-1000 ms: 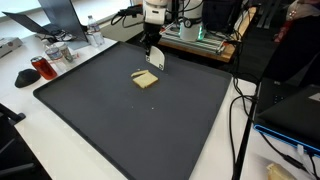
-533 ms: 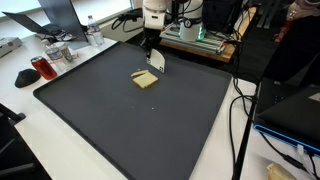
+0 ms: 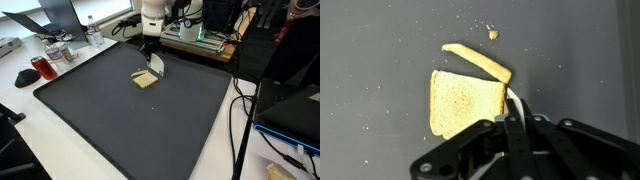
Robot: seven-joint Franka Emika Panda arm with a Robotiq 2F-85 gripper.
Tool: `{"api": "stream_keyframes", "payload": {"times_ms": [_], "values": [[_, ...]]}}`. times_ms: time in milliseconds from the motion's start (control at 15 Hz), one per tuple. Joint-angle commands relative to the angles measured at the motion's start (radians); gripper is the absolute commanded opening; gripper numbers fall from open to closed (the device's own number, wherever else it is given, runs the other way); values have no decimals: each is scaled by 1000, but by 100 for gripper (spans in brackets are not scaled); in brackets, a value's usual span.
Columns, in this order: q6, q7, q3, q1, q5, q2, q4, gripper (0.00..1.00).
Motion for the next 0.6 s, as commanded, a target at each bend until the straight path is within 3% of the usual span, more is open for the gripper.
{"api": "stream_keyframes", "payload": {"times_ms": [0,533], "values": [[0,35,-9,6,20,45,36,1],[13,67,-23,1,-16,105,76,1]]}}
